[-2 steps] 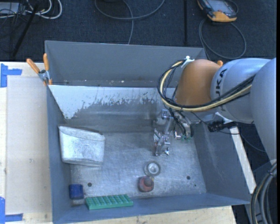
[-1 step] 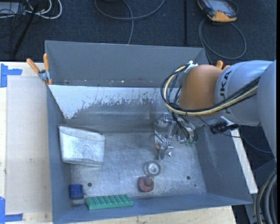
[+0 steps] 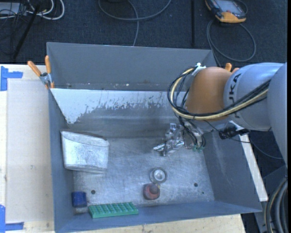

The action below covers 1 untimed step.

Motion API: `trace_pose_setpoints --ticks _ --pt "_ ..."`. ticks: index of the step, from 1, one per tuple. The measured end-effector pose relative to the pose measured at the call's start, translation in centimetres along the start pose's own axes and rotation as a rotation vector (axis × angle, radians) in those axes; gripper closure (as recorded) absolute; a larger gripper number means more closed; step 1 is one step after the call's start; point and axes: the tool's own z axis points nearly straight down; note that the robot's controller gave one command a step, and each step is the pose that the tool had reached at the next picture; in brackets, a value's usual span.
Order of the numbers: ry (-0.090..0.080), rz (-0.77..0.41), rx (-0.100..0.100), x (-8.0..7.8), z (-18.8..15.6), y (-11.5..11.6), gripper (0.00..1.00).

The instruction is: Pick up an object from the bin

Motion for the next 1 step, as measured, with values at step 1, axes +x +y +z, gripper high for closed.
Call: trace_pose_setpoints --ticks 1 --pt "0.006 -0.018 0.002 -0.05 -13.15 0.61 1.00"
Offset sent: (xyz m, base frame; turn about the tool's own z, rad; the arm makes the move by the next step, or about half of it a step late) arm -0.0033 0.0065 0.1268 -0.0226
